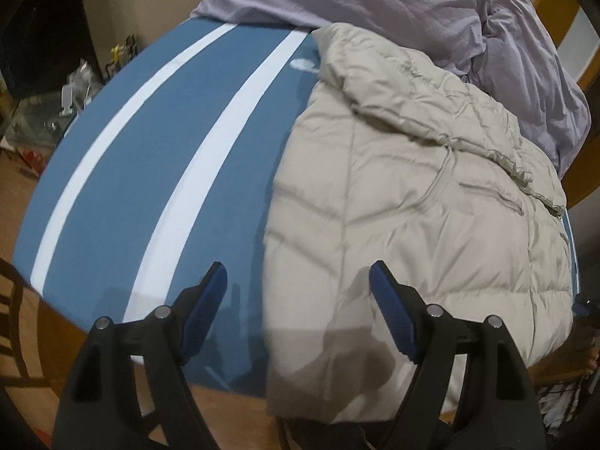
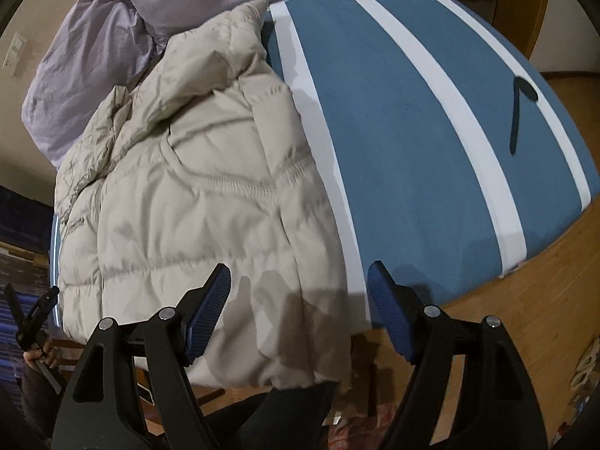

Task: Fold large clothes

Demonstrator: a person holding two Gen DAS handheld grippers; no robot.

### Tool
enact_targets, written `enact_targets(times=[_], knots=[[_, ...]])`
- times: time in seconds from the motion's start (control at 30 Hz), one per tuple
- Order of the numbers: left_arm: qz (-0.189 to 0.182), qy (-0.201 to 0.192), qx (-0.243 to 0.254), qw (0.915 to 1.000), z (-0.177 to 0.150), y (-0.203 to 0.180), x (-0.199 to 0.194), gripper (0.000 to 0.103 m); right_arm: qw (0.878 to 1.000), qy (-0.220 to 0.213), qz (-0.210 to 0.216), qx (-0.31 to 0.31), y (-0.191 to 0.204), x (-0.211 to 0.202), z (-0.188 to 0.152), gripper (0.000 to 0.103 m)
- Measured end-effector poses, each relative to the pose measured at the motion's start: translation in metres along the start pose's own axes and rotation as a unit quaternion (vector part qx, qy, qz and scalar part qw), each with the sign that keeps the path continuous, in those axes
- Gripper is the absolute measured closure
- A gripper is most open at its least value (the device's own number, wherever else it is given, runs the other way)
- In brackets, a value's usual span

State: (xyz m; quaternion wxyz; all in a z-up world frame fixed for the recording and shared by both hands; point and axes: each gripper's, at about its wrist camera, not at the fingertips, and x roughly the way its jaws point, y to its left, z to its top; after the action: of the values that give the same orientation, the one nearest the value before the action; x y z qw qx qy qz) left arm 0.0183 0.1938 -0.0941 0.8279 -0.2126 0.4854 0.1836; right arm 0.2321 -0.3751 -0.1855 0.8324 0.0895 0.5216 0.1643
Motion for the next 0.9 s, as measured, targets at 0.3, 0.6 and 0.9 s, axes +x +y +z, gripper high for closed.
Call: enact_targets(times=[0.3,0.6,0.9], knots=[[-0.049,0.029,-0.029,0.9979,-0.023,0.003,0.009,0.035,0.999,0.035,0.022,-0.011,-0.002,0.013,-0.014,0.028],[-0.059,0.025,-0.026,0.9976,-0.029,-0.011,0.009,0.051,0.998,0.033,0.057,-0.015,0.0,0.015,-0.022,0.049],[-0.061,0.01,-0.013,0.998,-0.031,-0.02,0.006,0.08,0.996,0.023,0.079,-0.029,0.005,0.013,-0.027,0.09]])
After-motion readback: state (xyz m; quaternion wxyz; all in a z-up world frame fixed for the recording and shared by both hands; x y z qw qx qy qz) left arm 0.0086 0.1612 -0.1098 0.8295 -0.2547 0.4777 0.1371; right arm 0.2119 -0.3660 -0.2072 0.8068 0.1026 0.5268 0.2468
